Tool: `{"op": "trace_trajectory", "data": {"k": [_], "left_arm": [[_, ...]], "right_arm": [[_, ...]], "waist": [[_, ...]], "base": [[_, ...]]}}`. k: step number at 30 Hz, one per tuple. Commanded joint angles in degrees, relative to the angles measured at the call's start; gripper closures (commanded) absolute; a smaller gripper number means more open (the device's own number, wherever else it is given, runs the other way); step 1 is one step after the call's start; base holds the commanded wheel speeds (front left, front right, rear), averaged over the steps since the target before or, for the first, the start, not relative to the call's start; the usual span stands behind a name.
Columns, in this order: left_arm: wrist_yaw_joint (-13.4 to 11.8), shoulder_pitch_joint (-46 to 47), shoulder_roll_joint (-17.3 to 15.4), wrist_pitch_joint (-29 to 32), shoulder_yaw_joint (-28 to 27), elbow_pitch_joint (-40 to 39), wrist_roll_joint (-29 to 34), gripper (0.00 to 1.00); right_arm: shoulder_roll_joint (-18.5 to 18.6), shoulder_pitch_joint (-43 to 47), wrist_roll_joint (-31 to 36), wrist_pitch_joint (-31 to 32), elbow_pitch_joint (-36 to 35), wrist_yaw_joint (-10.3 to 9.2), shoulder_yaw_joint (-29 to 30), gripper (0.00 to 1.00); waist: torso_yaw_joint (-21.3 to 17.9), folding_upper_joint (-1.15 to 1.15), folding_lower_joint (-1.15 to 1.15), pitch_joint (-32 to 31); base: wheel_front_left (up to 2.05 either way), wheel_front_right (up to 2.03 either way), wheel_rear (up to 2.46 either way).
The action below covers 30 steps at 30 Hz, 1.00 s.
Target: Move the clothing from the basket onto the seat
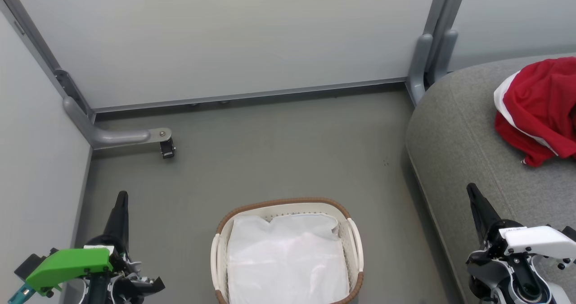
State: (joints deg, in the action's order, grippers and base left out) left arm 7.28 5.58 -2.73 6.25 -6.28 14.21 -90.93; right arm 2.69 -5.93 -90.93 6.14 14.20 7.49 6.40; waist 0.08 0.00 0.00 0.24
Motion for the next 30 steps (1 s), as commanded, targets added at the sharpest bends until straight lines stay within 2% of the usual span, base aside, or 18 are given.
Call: {"op": "trace_trajectory", "data": {"k": [1, 30], "left_arm": [[0.4, 1.1, -0.3, 0.3, -0.4, -0.3, -1.3, 1.0], [0.4, 0.9, -0.3, 0.5, -0.4, -0.2, -1.5, 1.0]], "right_arm": [[0.3, -0.5, -1.2, 0.5, -0.3, 0.0, 0.2, 1.0], [0.3, -0.5, -1.6, 0.6, -0.3, 0.0, 0.2, 1.0]], "waist": [[0.0, 0.0, 0.0, 0.0], [-0.1, 0.0, 0.0, -0.1]], "base": [[0.0, 0.0, 0.0], [0.0, 0.0, 0.0]]}}
